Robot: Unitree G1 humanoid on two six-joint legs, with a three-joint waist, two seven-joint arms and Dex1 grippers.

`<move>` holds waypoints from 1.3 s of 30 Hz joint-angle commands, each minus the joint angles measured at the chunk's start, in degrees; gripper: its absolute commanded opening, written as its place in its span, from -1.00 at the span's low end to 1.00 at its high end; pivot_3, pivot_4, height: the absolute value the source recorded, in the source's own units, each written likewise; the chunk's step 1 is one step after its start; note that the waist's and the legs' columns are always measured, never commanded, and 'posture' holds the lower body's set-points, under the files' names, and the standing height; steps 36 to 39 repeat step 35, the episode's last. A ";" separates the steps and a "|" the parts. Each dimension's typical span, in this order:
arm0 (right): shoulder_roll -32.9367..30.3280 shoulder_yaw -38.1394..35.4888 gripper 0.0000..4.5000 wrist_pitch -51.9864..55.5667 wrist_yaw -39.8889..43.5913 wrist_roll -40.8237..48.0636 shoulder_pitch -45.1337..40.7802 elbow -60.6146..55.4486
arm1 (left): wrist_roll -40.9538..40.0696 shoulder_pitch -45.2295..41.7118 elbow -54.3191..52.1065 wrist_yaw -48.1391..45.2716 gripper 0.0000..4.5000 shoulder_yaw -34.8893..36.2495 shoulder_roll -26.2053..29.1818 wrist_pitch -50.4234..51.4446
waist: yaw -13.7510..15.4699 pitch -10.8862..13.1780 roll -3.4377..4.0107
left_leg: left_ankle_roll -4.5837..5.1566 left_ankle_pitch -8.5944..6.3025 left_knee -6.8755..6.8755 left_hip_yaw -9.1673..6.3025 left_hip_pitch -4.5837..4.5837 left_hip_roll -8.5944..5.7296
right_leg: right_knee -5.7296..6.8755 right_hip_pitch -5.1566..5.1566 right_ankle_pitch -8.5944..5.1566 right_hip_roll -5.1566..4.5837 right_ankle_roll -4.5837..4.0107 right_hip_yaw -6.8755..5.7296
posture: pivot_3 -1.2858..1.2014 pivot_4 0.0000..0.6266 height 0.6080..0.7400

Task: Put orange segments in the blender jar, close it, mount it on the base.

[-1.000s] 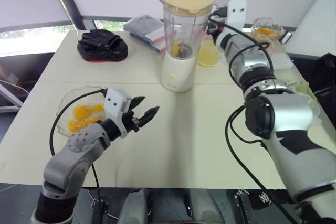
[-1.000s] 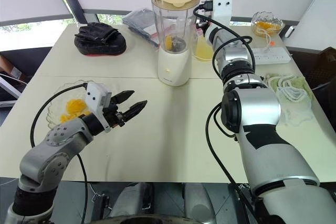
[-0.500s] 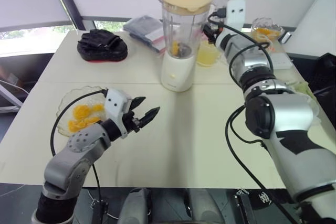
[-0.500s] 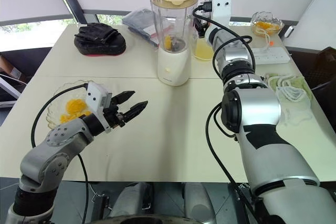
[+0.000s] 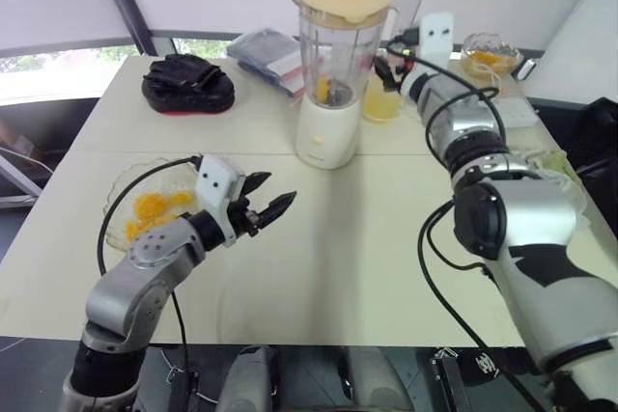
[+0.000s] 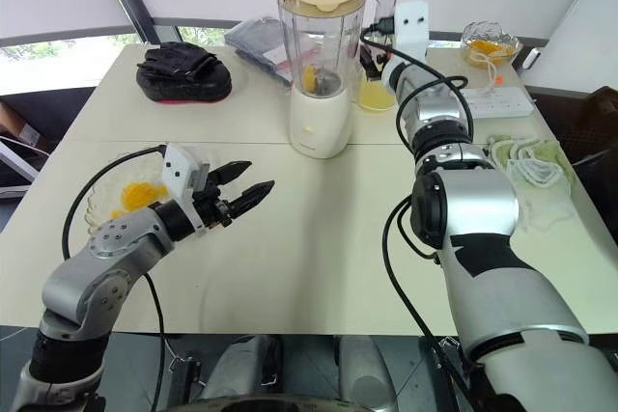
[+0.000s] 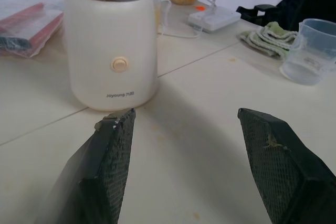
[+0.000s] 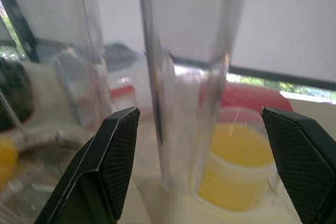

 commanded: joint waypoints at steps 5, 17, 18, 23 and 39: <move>-1.17 -0.77 0.70 -1.15 1.28 1.36 1.93 -5.07 | 0.26 -2.22 0.61 -1.98 0.44 -0.24 0.14 -0.95 | -0.09 0.00 0.00 | 0.00 0.00 0.00 0.00 0.01 0.00 | 0.01 0.00 0.00 0.01 0.00 0.01 | 0.03 -0.52 1.00; -5.56 0.10 0.70 24.52 12.09 12.26 32.31 -58.70 | -4.88 -7.14 4.48 -7.70 0.44 4.01 3.74 2.52 | 1.40 0.02 0.01 | 0.01 0.00 0.02 -0.15 -0.06 0.00 | -0.01 0.04 -0.01 0.01 0.02 -0.05 | 0.03 -0.52 1.00; -6.81 -0.08 0.70 28.72 12.90 14.27 35.67 -66.46 | -5.26 -7.83 5.12 -8.01 0.44 4.42 4.10 2.72 | 1.49 0.05 0.08 | 0.01 0.00 0.02 -0.14 -0.06 0.01 | 0.01 0.00 -0.01 0.01 0.02 -0.04 | 0.03 -0.52 1.00; -13.33 -8.12 0.70 46.51 12.74 25.61 48.56 -95.88 | -6.27 -9.85 6.99 -7.38 0.44 5.93 3.89 3.14 | 1.43 0.09 0.12 | 0.01 0.00 0.08 -0.10 -0.05 0.01 | 0.04 -0.01 0.00 0.02 0.03 -0.04 | 0.03 -0.52 1.00; -24.45 -23.97 0.70 64.82 12.45 51.75 62.88 -121.41 | -8.50 -9.01 6.34 -5.50 0.44 8.82 3.31 3.94 | 1.48 0.10 -0.06 | 0.03 0.02 0.21 -0.05 0.07 -0.01 | -0.02 0.15 -0.12 0.14 -0.16 0.02 | 0.03 -0.52 1.00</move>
